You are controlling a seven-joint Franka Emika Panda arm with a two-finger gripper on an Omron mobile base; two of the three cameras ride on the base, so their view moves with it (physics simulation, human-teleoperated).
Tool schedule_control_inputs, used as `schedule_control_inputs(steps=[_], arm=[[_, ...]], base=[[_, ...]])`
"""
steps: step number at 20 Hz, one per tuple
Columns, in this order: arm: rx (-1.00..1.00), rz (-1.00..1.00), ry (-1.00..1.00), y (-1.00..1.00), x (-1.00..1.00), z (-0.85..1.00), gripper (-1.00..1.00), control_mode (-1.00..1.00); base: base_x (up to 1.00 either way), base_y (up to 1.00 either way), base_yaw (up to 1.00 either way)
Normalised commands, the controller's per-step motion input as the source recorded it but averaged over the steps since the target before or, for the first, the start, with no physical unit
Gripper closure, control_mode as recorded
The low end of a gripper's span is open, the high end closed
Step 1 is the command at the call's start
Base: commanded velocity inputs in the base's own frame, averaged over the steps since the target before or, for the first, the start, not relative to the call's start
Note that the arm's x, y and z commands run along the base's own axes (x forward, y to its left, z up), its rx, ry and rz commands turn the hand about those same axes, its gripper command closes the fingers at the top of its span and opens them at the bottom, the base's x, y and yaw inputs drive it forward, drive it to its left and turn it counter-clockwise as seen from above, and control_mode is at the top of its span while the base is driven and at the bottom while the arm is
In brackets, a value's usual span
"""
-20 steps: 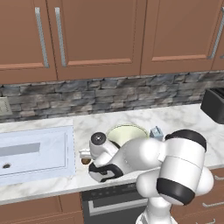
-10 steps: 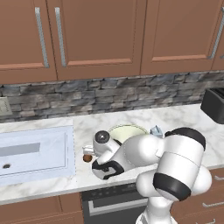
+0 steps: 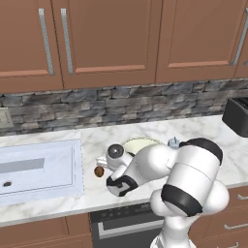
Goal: Gather the eggs and milk located in the vicinity of the sink area and place them right next to the bowl.
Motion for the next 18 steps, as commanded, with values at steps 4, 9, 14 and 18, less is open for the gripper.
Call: schedule_control_inputs(steps=[4,9,14,18], arm=[[0.00,-0.09,-0.03,-0.19,-0.01,-0.21,1.00,-1.00],[0.00,-0.05,-0.01,-0.01,-0.04,-0.10,-1.00,-1.00],[0.00,-0.04,-0.01,-0.10,-0.19,0.00,-1.00,-1.00],[0.00,-0.03,-0.04,-0.04,-0.28,0.00,-1.00,-1.00]], base=[[0.00,0.00,0.00],[0.00,0.00,0.00],[0.00,0.00,0.00],[0.00,0.00,0.00]])
